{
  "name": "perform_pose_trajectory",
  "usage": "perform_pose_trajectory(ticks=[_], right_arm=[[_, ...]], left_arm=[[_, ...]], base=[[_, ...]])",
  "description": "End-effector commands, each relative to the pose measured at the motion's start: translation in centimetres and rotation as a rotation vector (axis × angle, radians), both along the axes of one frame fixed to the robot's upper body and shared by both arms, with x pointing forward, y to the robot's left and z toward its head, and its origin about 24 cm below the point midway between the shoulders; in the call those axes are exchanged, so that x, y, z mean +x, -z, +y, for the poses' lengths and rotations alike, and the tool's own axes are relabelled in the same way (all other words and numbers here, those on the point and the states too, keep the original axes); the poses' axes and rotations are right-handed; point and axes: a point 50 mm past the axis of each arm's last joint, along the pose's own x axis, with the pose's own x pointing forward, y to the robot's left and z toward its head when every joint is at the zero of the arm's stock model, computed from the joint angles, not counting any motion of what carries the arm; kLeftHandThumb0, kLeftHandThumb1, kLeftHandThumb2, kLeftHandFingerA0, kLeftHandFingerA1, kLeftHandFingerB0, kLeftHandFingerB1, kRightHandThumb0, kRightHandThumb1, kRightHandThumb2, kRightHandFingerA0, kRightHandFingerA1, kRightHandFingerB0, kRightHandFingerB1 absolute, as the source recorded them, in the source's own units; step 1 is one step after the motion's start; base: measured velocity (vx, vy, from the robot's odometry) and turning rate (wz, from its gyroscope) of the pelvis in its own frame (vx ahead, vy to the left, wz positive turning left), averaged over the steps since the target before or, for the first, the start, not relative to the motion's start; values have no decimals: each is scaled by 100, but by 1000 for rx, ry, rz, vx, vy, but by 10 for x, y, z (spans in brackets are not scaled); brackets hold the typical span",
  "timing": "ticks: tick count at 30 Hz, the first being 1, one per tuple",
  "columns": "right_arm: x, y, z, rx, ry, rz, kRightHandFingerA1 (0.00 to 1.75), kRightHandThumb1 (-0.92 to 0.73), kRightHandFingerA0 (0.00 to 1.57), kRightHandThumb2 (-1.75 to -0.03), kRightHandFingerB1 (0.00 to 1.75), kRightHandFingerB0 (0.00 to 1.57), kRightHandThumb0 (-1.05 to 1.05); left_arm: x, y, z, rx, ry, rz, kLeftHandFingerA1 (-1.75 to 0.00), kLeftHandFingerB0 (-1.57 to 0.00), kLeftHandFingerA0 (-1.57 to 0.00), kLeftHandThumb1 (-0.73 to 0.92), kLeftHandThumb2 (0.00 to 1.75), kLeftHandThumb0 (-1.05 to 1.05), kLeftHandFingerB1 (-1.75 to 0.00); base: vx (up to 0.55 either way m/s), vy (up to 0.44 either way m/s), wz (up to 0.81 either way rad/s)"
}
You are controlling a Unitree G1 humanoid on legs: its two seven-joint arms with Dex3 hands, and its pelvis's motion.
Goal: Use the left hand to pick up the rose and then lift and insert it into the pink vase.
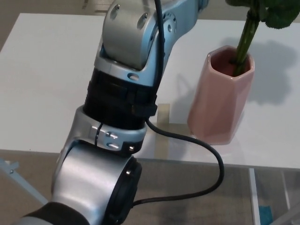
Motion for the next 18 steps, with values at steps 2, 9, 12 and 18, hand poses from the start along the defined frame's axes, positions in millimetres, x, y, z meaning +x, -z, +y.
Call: perform_pose_trajectory(ticks=[2, 9, 12, 18], right_arm=[[-3, 0, -3, -5, -2, 15, 66, -55, 61, -95, 58, 44, -38], [-4, 1, -4, -15, 0, 20, 66, -55, 61, -94, 58, 44, -39], [-4, 1, -3, -30, -10, 24, 66, -55, 61, -94, 58, 45, -39], [-2, 0, -3, -17, -19, 14, 66, -55, 61, -95, 58, 45, -39]], left_arm=[[0, 2, -1, -8, -7, -9, -133, -81, -95, 84, 66, -18, -88], [3, 11, 2, 0, -21, 10, -133, -80, -94, 84, 66, -18, -89], [4, 15, 4, -2, -25, 23, -134, -81, -95, 84, 66, -17, -89], [5, 20, 6, -10, -26, 46, -135, -82, -95, 84, 66, -17, -87]], base=[[0, 0, 0], [0, 0, 0], [0, 0, 0], [0, 0, 0]])
